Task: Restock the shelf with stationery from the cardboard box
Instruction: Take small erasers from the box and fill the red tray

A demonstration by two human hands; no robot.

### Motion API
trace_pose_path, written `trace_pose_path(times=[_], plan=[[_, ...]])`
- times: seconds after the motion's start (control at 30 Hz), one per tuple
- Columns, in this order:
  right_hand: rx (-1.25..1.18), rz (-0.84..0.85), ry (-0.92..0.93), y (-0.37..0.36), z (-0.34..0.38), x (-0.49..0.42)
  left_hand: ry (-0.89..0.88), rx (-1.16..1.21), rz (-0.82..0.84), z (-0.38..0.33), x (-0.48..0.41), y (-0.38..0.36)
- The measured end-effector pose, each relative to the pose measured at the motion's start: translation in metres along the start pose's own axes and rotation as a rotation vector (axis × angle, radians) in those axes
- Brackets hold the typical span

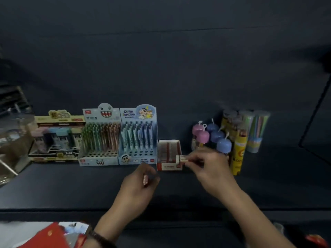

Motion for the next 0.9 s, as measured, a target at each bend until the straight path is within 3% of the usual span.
trace_pose_path(times=[0.27,0.5,0.7,0.83,0.9], plan=[[0.161,0.232,-0.035,-0.05,-0.026,-0.064,-0.267,-0.27,0.001,0.012,-0.067,-0.003],[0.22,0.326,-0.105,-0.07,-0.028,-0.066,-0.367,-0.153,0.105,0.039,-0.101,-0.01],[0.239,0.382,-0.076,-0.08,-0.034,-0.059,-0.345,-0.026,0.153,0.047,-0.109,-0.014],[0.238,0.39,-0.047,-0.086,-0.039,-0.05,-0.295,0.014,0.097,0.05,-0.105,-0.011],[0.248,0.404,-0.013,-0.087,-0.041,-0.048,-0.195,0.173,0.105,0.06,-0.106,-0.011]])
Point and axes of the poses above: each hand's wrist, its own x-axis away from the middle knuckle, its own y-axis out of the back of the hand, z = x × y, the point moved 5 cm from there along -x, towards the middle knuckle, and after that the axes turned 6 degrees about x, right-handed, at the moved point
